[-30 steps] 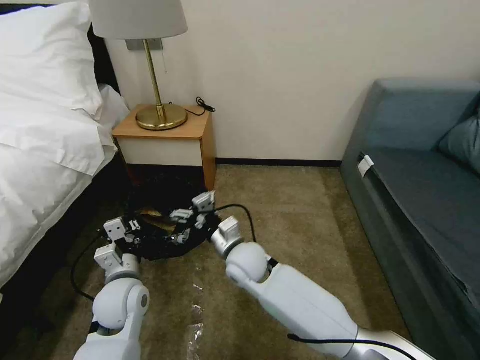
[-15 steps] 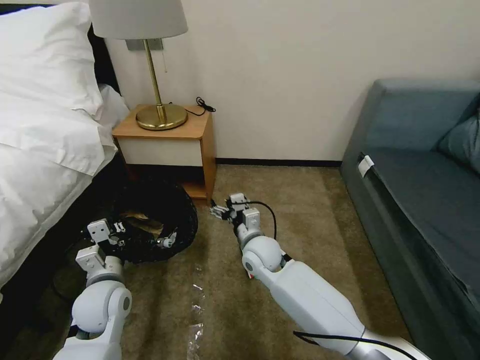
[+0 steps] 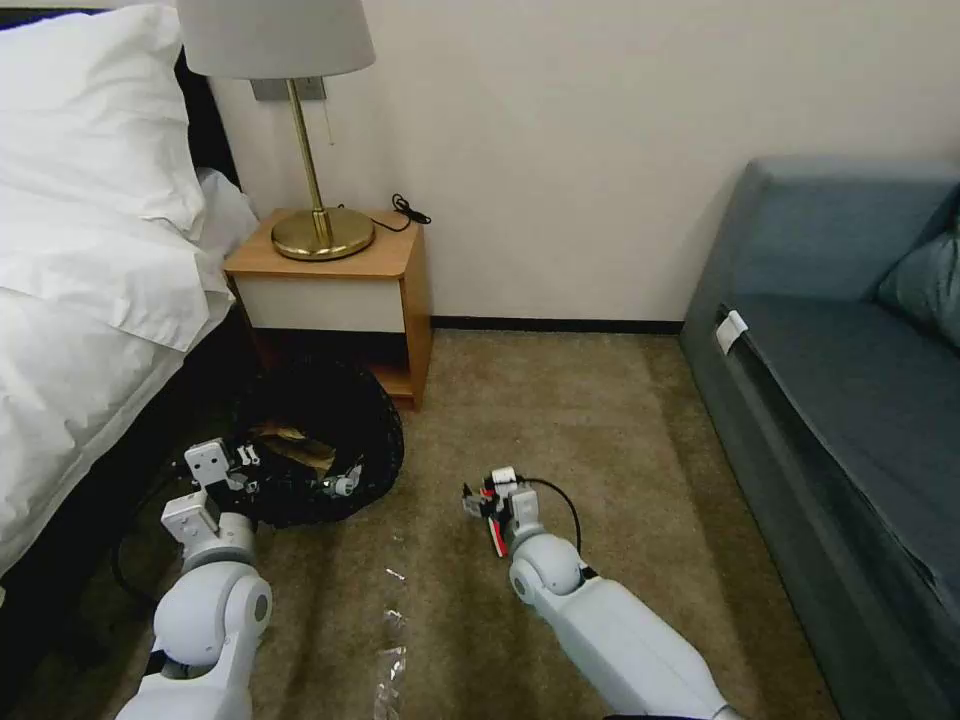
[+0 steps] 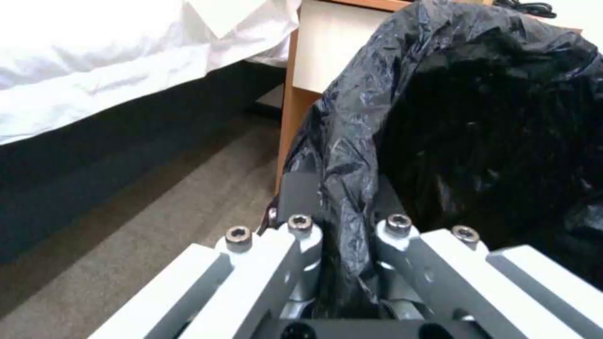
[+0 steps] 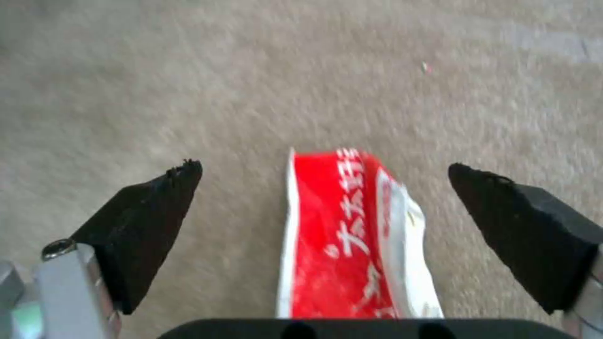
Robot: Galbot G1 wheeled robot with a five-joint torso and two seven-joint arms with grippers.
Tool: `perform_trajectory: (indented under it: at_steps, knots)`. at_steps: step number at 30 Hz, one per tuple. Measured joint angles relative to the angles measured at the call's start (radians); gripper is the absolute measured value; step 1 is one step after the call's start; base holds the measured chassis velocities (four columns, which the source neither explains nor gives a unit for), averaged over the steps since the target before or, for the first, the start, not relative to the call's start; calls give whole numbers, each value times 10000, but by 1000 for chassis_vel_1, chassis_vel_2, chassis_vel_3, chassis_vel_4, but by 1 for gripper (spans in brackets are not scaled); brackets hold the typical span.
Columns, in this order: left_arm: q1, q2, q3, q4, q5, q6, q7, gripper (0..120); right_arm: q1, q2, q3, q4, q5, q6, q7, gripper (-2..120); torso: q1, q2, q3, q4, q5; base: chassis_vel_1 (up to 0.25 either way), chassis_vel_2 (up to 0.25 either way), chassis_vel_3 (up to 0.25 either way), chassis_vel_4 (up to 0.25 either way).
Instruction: Pick up the trash bin, then pick up the garbage on the floor and place it into the trash bin.
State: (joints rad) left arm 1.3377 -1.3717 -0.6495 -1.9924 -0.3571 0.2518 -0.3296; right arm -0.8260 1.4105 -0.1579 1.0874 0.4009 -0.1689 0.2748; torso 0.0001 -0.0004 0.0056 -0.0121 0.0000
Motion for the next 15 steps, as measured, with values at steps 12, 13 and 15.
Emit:
perform_trajectory:
  at_steps: [12, 13, 15]
  knots:
    - [35, -13, 6, -43, -3, -11, -6, 4, 160, 306, 634, -1648, -1290, 770, -744, 100, 0, 0, 0, 0, -1, 0, 0, 0, 0]
    - [38, -17, 21, -57, 4, -11, -11, 4, 248, 372, 720, -1858, -1392, 846, -849, 100, 0, 0, 0, 0, -2, 0, 0, 0, 0]
    - [46, -17, 24, -71, 7, -12, -13, 4, 297, 414, 767, -1998, -1442, 893, -923, 100, 0, 0, 0, 0, -2, 0, 0, 0, 0]
